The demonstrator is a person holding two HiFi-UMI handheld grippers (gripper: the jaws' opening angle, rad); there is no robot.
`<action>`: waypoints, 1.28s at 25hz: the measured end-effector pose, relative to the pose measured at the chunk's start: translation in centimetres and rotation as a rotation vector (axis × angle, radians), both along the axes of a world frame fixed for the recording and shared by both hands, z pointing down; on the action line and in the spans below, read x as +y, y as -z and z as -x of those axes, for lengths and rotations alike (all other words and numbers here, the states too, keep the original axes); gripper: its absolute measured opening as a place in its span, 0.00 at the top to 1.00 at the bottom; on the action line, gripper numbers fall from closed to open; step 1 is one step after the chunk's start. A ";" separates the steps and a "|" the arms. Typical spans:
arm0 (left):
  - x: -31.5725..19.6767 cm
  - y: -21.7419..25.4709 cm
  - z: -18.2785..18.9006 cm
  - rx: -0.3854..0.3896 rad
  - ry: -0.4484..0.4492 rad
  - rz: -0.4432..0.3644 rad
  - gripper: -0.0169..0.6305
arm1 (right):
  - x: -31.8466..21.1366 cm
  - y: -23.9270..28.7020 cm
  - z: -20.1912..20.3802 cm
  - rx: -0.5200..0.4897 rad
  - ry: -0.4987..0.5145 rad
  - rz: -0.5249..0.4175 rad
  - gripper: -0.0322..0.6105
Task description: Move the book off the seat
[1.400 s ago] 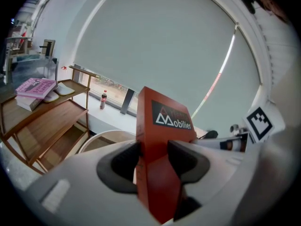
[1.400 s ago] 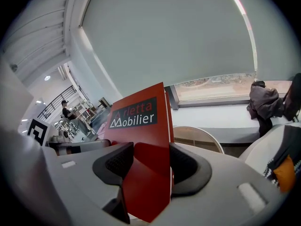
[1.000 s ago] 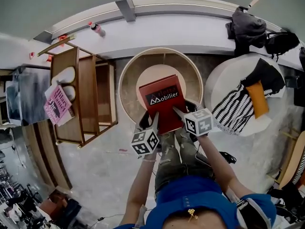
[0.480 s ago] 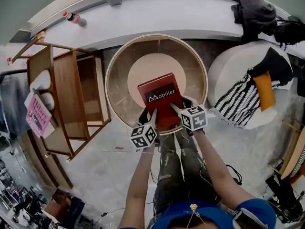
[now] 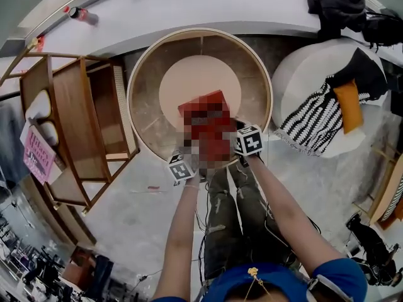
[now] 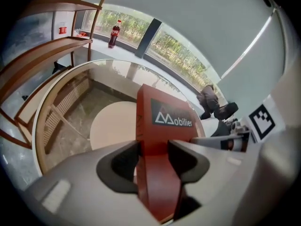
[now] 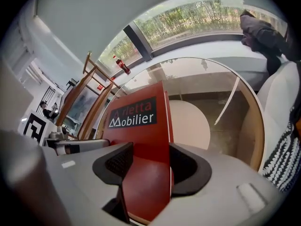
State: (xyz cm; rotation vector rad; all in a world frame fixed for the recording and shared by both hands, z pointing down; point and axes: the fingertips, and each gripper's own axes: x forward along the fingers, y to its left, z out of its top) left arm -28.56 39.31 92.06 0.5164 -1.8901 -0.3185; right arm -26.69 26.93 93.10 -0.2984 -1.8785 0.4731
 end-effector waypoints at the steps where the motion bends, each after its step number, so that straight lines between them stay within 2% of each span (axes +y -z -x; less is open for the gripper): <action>1: 0.0 -0.4 -0.1 0.011 0.004 0.001 0.68 | 0.0 -0.3 -0.1 0.011 0.003 -0.003 0.58; 5: 0.0 -1.5 -0.1 0.034 0.011 0.006 0.69 | 0.1 -1.3 -0.1 0.041 0.005 -0.009 0.58; 32: 0.2 -2.0 0.2 0.023 0.008 -0.002 0.68 | 0.2 -1.8 0.2 0.029 0.016 0.005 0.58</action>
